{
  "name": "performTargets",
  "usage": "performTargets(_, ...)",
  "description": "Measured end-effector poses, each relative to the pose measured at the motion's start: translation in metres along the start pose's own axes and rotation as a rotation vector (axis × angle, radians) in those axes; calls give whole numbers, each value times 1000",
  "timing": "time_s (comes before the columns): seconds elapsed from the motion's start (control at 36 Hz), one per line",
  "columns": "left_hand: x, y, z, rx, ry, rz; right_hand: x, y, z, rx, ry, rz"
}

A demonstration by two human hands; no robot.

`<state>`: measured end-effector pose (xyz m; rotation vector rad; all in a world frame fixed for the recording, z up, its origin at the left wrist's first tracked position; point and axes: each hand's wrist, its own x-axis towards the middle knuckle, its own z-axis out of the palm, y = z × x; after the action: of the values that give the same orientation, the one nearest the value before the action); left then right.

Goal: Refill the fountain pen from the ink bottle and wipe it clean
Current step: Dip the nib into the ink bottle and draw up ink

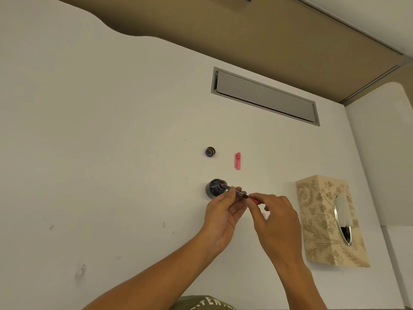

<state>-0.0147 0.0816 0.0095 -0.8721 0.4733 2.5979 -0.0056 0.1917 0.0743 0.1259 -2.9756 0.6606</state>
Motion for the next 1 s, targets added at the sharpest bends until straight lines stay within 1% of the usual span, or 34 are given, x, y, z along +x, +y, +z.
performTargets(0.11, 1, 1, 0, -4, -1, 3, 6, 0, 0, 71, -27, 31)
performTargets(0.25, 0, 1, 3, -10, -22, -3, 12, 0, -2, 51, -47, 46)
performTargets(0.31, -2, 1, 3, 52, -32, -12, 14, -1, -3, 38, -57, 48)
performTargets(0.36, -8, 1, 4, 225, -9, 11, 15, -1, -3, 29, -62, 45)
performTargets(0.42, -14, 2, 1, 485, 52, 123, 17, -2, -4, 29, -64, 51)
performTargets(0.5, -22, 10, -9, 818, 94, 397, 19, -1, -4, 57, -65, 69)
performTargets(0.61, -21, 32, -20, 964, 73, 716, 23, -2, -4, 200, -91, 126)
performTargets(0.67, -16, 45, -21, 1051, 34, 815, 26, -2, -4, 245, -98, 150)
performTargets(0.72, -8, 58, -21, 1197, 4, 872, 30, -1, -4, 267, -104, 169)
performTargets(0.81, 3, 73, -18, 1402, -72, 867, 37, 0, -4, 325, -120, 219)
performTargets(0.89, 11, 81, -14, 1550, -199, 730, 44, 1, -4, 438, -133, 268)
performTargets(0.94, 17, 83, -11, 1637, -233, 667, 48, 2, -4, 521, -142, 285)
performTargets(1.0, 20, 84, -10, 1695, -236, 660, 52, 2, -3, 593, -160, 300)
